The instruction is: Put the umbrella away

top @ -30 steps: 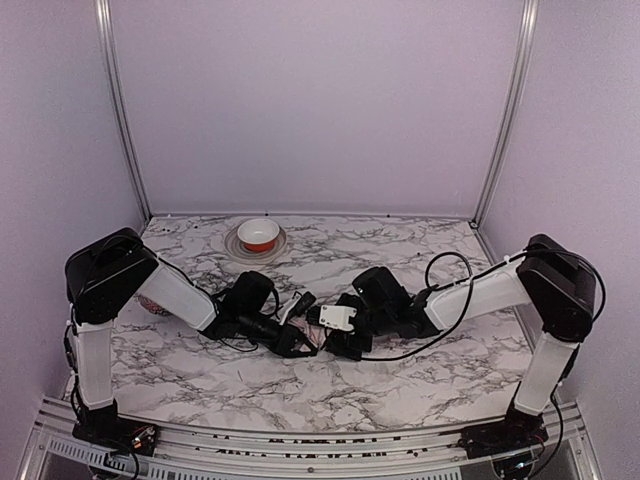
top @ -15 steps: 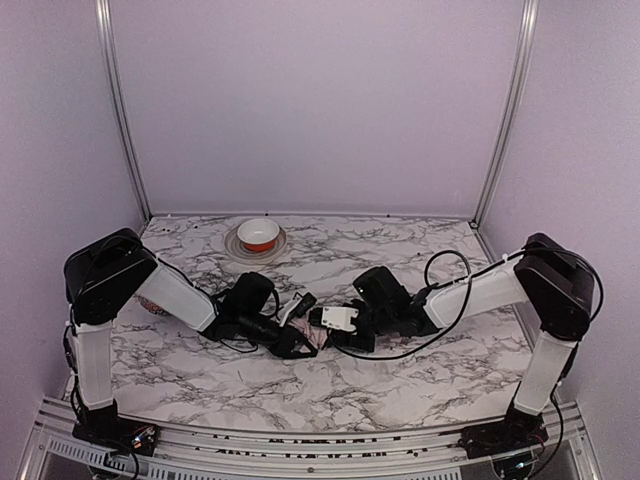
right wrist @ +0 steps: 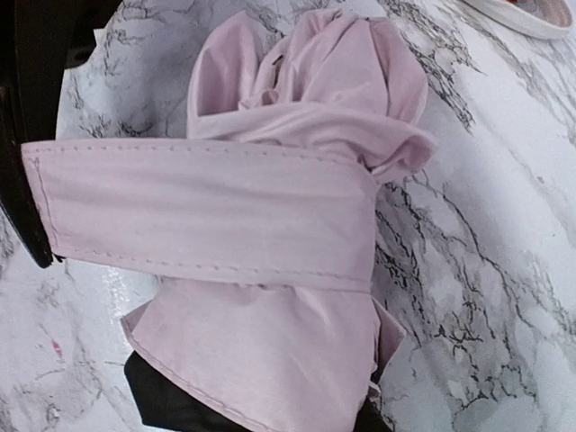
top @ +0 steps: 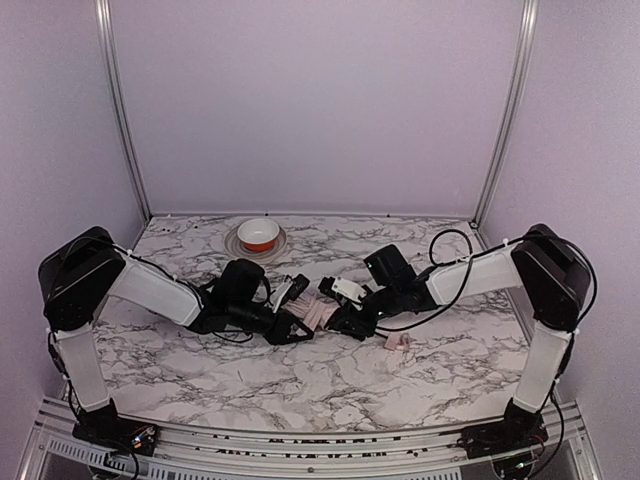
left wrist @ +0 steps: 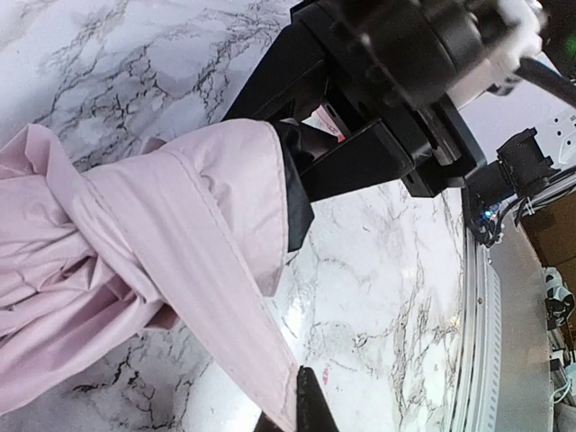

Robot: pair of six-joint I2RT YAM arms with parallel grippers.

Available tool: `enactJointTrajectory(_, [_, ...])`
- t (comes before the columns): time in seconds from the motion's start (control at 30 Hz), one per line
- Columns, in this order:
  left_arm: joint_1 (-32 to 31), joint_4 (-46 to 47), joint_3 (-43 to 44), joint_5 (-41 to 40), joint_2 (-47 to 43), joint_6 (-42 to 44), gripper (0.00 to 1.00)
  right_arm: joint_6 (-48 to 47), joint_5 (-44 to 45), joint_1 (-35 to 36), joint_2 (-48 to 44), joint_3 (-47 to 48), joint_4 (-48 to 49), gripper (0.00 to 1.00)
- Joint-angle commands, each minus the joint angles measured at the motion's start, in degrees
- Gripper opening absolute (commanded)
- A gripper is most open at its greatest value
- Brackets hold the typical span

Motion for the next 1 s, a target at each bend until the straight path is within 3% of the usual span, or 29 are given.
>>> enactJointTrajectory(0.0, [-1.38,-6.57,-1.61,5.7,-2.14,-0.45,0.0,19.91,-8.56,-8.31,-5.44,3.54,8.91,0.0])
enactJointTrajectory(0.17, [-1.34,-6.57,-1.5,5.35,-6.23,0.73,0.0,34.66,-19.61,-14.47,-9.55,1.39,21.09,0.0])
enactJointTrajectory(0.43, [-1.29,-6.57,-0.94,3.65,-7.66,3.4,0.0,45.37,-34.9,-15.04,-15.27,-0.1,37.85,0.0])
enactJointTrajectory(0.7, [-0.9,-6.57,-2.32,-5.39,-16.84,10.44,0.0,44.2,-49.92,-12.79,-21.2,-0.25,40.54,0.0])
enactJointTrajectory(0.87, [-0.89,-6.63,-0.45,-2.75,-15.58,11.37,0.0,43.99,-51.29,-8.55,-24.06,0.36,43.41,0.0])
enactJointTrajectory(0.97, [-1.06,-6.57,1.38,-1.24,-14.89,11.66,0.0,41.24,-51.38,-6.46,-24.68,2.44,40.21,0.0])
